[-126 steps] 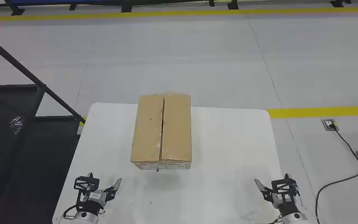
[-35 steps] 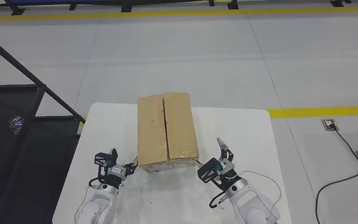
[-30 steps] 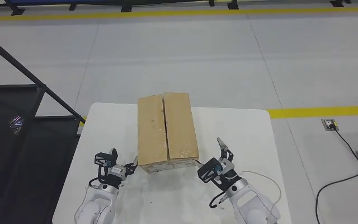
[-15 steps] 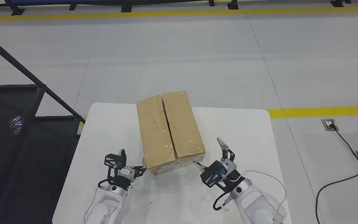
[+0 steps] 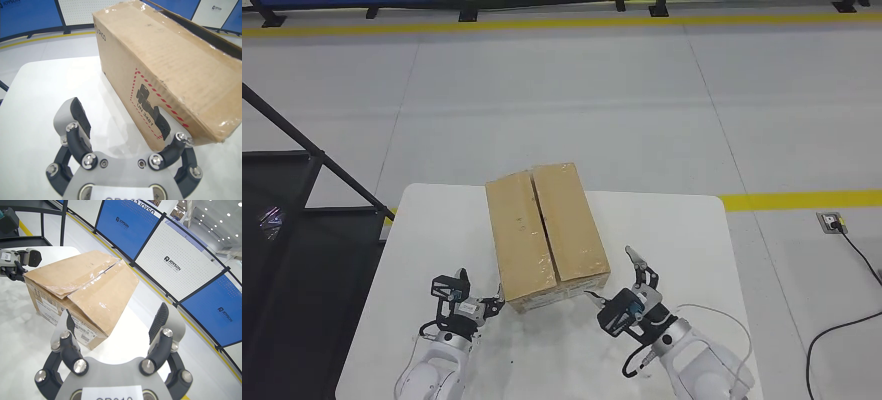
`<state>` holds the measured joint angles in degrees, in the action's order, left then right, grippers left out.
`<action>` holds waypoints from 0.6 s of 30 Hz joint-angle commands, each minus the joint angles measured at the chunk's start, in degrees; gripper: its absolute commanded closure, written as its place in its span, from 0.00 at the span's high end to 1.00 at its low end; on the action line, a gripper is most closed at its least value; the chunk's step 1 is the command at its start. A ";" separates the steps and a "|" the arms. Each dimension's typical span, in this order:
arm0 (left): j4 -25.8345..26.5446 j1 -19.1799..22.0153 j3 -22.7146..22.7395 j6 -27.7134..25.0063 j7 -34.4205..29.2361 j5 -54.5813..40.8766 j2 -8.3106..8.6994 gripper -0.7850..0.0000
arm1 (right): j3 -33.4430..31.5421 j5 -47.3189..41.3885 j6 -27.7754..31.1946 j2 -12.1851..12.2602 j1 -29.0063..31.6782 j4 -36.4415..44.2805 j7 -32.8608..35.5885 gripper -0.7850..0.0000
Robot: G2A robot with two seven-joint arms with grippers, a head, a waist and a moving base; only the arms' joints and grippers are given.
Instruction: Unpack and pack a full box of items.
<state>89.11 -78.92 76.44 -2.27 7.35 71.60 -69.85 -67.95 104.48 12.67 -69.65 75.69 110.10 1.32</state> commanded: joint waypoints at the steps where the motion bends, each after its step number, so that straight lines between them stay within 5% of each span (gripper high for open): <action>1: 0.00 0.00 0.00 0.00 0.00 0.00 0.00 1.00 | 0.00 0.00 0.01 0.00 0.00 0.00 0.00 1.00; 18: 0.32 -1.00 -1.61 2.91 1.43 1.16 -0.70 1.00 | -2.40 0.63 -3.05 0.21 3.04 1.85 -3.00 1.00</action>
<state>89.51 -79.98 74.82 0.34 8.77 72.83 -70.50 -70.10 105.05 9.89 -69.45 78.52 111.75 -1.49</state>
